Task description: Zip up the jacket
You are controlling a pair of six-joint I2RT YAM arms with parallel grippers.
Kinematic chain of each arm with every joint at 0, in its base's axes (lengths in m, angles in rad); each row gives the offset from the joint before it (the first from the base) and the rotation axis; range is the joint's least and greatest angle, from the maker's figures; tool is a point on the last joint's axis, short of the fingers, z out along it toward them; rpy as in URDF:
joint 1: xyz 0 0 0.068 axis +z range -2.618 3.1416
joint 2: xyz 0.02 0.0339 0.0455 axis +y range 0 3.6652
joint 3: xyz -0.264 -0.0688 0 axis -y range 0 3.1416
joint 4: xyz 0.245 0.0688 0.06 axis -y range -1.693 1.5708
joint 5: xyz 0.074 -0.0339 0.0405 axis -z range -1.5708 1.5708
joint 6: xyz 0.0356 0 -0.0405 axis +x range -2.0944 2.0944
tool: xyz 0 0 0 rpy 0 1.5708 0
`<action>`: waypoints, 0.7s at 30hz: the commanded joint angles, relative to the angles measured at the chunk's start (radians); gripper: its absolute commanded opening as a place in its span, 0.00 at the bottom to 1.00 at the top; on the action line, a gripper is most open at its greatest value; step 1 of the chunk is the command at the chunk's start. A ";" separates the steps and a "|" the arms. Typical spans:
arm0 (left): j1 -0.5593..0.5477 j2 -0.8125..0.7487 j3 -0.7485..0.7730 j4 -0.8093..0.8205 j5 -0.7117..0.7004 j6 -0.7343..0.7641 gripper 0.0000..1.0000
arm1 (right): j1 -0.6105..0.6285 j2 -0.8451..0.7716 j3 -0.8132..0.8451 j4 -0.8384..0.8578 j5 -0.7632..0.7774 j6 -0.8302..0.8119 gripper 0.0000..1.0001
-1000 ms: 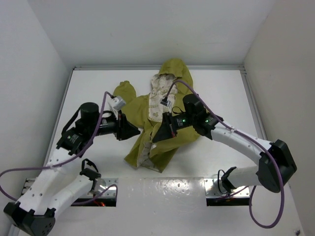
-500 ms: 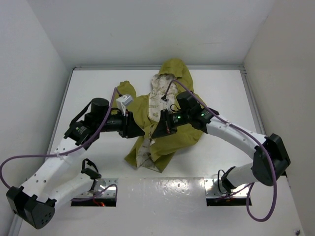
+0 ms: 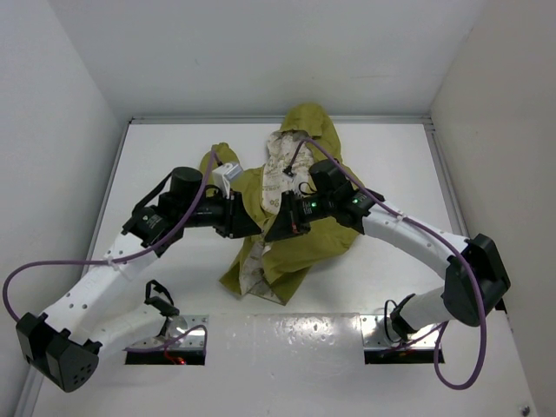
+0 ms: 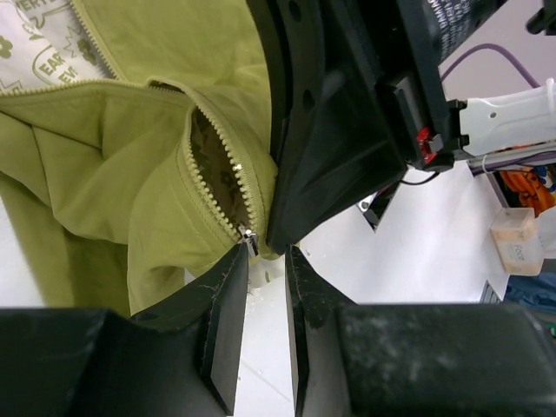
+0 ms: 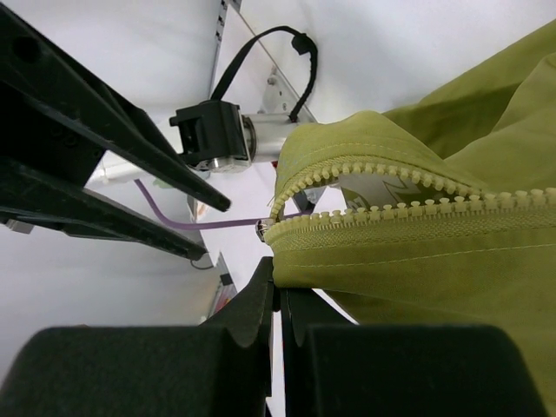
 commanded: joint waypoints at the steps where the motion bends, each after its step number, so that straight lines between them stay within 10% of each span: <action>1: -0.021 0.011 0.035 0.026 -0.015 -0.019 0.29 | 0.009 0.002 0.042 0.059 -0.002 0.033 0.00; 21: -0.040 0.030 0.035 0.035 -0.045 -0.038 0.25 | 0.009 -0.008 0.032 0.128 -0.027 0.088 0.00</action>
